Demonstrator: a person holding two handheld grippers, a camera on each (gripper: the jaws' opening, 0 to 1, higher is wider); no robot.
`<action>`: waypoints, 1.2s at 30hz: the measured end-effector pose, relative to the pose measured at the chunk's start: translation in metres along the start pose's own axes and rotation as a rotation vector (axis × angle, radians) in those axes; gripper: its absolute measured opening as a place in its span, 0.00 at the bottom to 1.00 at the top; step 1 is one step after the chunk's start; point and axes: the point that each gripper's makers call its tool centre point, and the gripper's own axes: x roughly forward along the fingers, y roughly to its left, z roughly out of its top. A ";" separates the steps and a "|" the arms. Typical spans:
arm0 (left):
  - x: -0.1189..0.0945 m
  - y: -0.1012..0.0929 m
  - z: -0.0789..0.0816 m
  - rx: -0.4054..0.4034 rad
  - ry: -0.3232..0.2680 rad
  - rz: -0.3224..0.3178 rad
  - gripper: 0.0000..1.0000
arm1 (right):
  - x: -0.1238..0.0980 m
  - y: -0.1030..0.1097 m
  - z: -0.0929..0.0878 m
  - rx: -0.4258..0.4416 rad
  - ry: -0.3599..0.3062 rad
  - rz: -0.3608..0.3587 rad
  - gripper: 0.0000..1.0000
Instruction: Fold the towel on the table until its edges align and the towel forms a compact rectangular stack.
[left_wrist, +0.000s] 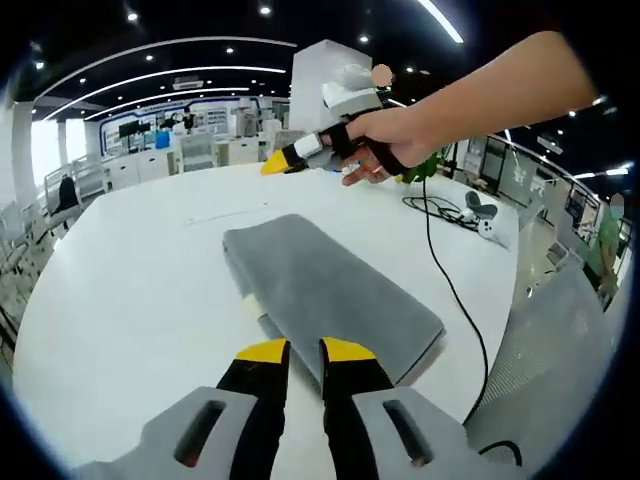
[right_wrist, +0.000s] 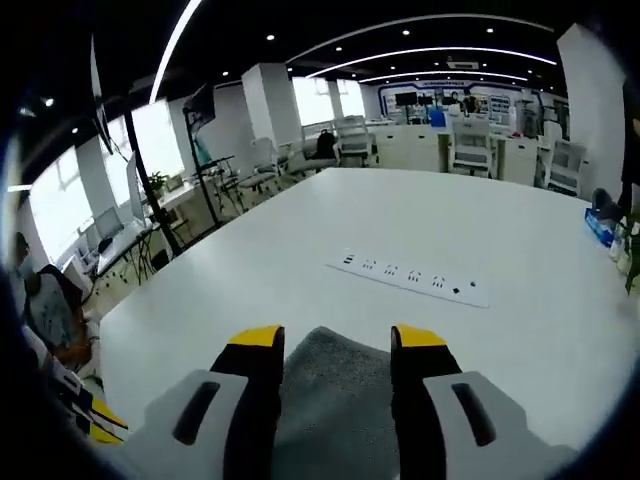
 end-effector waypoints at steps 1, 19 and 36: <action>0.000 0.001 0.001 -0.001 -0.001 -0.002 0.13 | -0.002 -0.001 0.003 -0.002 -0.001 -0.001 0.44; 0.015 0.010 0.039 0.043 -0.012 0.026 0.20 | -0.052 -0.005 -0.010 -0.001 -0.029 0.023 0.44; 0.050 0.023 0.049 0.129 0.053 0.010 0.26 | -0.090 0.010 -0.050 -0.178 -0.002 0.122 0.44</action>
